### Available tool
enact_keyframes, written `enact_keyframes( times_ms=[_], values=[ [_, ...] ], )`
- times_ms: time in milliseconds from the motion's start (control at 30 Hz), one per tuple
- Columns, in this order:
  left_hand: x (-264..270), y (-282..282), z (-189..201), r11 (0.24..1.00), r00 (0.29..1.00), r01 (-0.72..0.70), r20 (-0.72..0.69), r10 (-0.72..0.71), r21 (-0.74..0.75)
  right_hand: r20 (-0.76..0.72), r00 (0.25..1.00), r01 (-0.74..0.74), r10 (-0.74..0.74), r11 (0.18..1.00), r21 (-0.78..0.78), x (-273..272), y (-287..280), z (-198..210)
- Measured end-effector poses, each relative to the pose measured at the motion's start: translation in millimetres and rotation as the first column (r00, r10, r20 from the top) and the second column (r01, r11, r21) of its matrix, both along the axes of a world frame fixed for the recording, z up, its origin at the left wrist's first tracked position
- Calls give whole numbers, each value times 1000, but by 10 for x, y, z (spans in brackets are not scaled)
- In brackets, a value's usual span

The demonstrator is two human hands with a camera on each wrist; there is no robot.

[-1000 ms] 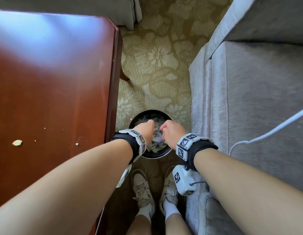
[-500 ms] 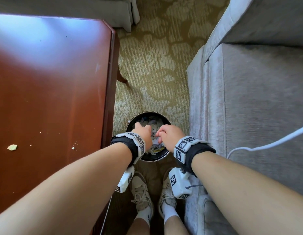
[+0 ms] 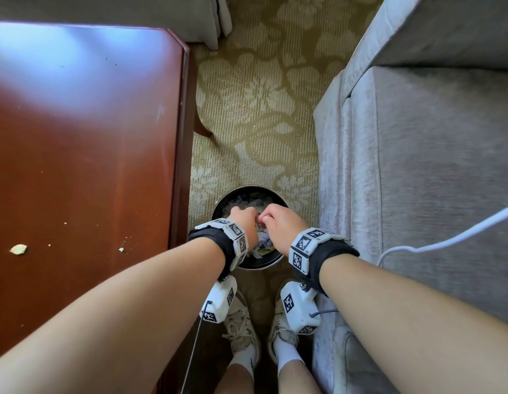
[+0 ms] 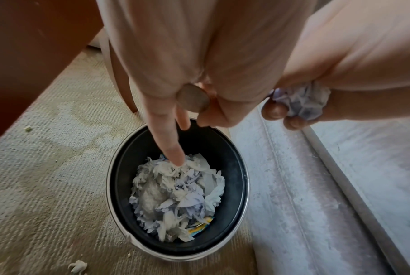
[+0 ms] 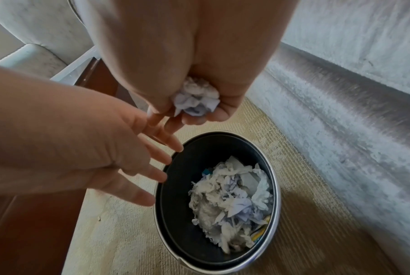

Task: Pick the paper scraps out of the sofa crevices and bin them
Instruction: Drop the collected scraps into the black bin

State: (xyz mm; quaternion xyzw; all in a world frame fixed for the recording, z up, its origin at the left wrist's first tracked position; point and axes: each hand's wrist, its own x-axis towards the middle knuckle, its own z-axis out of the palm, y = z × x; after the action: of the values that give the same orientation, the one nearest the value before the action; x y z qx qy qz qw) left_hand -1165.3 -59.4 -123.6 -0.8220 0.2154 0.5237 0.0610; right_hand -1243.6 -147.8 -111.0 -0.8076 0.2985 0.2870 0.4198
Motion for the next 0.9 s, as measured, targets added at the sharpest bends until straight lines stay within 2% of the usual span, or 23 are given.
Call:
enact_keyframes(
  times_ms=[67, 200, 300, 467, 600, 767, 833, 900],
  values=[
    [46, 2, -3, 998, 999, 40, -6, -40, -51, 29, 999, 14, -14, 1000, 14, 46, 16, 20],
    [90, 34, 29, 997, 998, 65, 15, -65, -51, 101, 993, 60, -63, 998, 33, 124, 71, 24],
    [108, 87, 64, 997, 998, 25, 55, -21, -69, 125, 990, 63, -66, 998, 30, 155, 107, 9],
    [118, 163, 94, 993, 998, -54, 28, 57, -100, 132, 989, 69, -74, 997, 41, 163, 128, 19],
    [150, 247, 125, 994, 998, -33, 51, 39, -102, 121, 980, 147, -156, 986, 79, 147, 135, 46],
    [228, 344, 218, 981, 1000, -2, 24, 7, -194, 113, 953, 271, -280, 958, 90, 227, 167, 89],
    [283, 387, 288, 985, 999, 17, 37, -11, -174, 146, 950, 274, -275, 961, 28, 280, 178, 171],
    [346, 437, 360, 983, 998, -10, 63, 22, -186, 154, 975, 181, -163, 977, -114, 335, 169, 281]
  ],
)
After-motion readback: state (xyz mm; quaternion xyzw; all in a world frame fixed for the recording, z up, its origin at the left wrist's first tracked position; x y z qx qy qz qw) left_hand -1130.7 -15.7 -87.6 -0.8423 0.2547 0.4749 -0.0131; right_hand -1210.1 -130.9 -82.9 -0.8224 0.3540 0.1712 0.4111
